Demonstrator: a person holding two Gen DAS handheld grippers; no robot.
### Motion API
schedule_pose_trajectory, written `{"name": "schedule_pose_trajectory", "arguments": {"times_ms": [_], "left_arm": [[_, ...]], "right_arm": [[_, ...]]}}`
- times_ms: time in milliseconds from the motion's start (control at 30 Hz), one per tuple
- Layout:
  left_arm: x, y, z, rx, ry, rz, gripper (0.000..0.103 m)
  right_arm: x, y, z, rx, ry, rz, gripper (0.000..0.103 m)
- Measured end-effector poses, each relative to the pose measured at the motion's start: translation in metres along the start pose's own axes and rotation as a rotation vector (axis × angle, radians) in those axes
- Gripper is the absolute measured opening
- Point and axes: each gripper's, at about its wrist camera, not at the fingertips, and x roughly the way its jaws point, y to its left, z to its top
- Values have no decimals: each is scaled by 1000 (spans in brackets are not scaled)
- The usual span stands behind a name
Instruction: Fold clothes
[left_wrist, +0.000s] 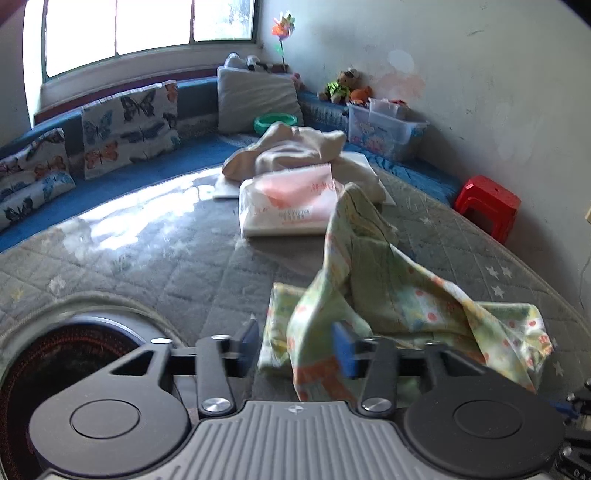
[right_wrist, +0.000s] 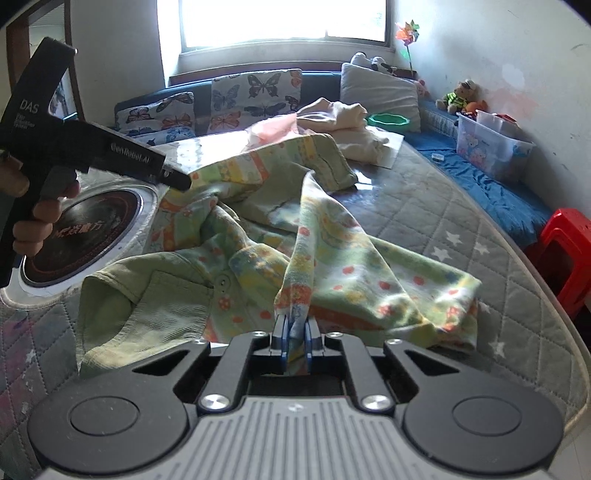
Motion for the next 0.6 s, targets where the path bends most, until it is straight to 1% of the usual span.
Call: {"name": "schedule_pose_trajectory", "arguments": {"times_ms": [67,100,133,167,200,233,267,367,533,600], "left_arm": [[5,-3,3,9,7,1,47],[9,-3,4,11,16,-4,45],[12,-3,5,8,22,-11,34],[16,-3,5,5,29,-18,28],[19,-2,5,2,34,-22,25],[20,-1,5,-1,34,-23,15],[21,-1,4,-4,33,-23,8],[20,-1,2,0,28,-13,2],[3,6,-4,-24,5,6,1],[-6,11,-6,-41,-6,11,1]], "right_arm": [[1,-2,-1,6,5,-4,8],[2,-3,-1,10,7,-4,8],[1,-2,-1,10,3,-2,8],[0,-2,0,9,0,0,8],[-1,-1,0,9,-3,2,8],[-2,-1,1,8,-7,4,8],[-3,0,1,8,-10,6,8],[-7,1,3,7,-20,12,11],[-12,3,6,5,-37,22,12],[-14,4,7,4,-44,26,9]]}}
